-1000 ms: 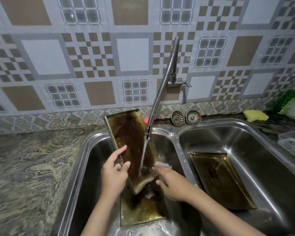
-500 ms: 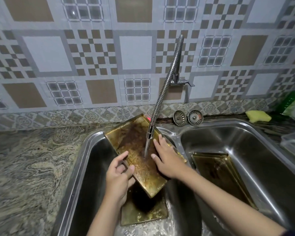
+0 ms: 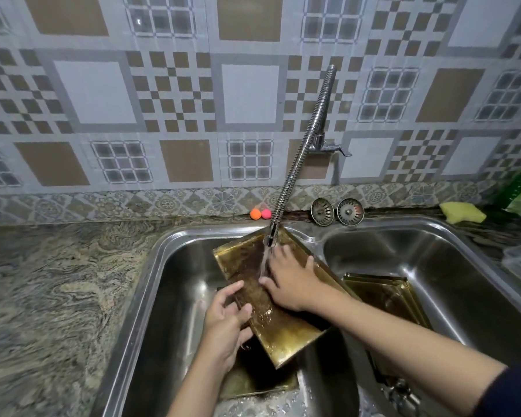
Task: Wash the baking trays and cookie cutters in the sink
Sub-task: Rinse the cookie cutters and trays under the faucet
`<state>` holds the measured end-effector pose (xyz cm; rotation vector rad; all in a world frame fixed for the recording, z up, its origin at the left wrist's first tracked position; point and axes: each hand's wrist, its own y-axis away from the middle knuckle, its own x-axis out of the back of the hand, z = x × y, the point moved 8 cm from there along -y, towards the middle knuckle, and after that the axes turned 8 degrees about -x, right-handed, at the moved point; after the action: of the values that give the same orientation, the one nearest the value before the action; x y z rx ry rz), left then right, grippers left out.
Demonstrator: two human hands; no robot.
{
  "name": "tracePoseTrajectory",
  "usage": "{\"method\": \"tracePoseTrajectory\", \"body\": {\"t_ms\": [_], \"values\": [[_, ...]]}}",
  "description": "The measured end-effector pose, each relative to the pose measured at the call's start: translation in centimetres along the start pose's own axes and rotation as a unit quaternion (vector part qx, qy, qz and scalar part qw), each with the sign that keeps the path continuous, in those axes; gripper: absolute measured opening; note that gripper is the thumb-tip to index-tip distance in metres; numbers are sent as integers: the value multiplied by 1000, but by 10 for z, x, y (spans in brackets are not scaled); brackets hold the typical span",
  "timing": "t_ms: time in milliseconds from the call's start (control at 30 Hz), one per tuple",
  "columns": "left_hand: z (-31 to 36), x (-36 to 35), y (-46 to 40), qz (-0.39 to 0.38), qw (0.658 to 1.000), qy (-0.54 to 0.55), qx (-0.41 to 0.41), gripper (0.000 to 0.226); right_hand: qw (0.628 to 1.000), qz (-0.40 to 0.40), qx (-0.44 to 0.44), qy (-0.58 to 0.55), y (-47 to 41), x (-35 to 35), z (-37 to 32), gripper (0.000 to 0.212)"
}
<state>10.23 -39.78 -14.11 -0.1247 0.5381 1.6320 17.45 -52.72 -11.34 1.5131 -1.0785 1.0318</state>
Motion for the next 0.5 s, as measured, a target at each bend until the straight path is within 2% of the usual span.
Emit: {"method": "tracePoseTrajectory", "body": {"t_ms": [100,133,167,200,267,300,333,433,467,500], "values": [[9,6,-7,4,1000,-9,-9,42,982,-2,189,-14,43,-11,-35,56],[11,10,-8,1,1000,-20,-8,42,977,5,215,-1,46,-12,-31,56],[12,13,-7,-8,999,-34,-2,42,980,22,197,13,39,-10,-21,57],[11,11,-4,-22,999,-47,6,42,990,37,134,21,22,-8,-6,59],[5,-2,4,-63,996,-57,19,42,996,64,-62,-9,-2,4,25,65],[3,-10,7,-80,995,-59,21,42,990,74,-113,-31,-4,6,29,66],[2,-17,10,-90,994,-61,20,41,991,79,-95,-44,-2,4,18,64],[1,-12,7,-71,996,-58,20,38,989,4,132,-70,31,-14,-30,58],[1,-5,5,-63,996,-55,22,38,984,-11,172,-52,38,-18,-28,56],[0,0,5,-59,996,-54,26,38,985,-3,170,-26,33,-18,-18,56]]}}
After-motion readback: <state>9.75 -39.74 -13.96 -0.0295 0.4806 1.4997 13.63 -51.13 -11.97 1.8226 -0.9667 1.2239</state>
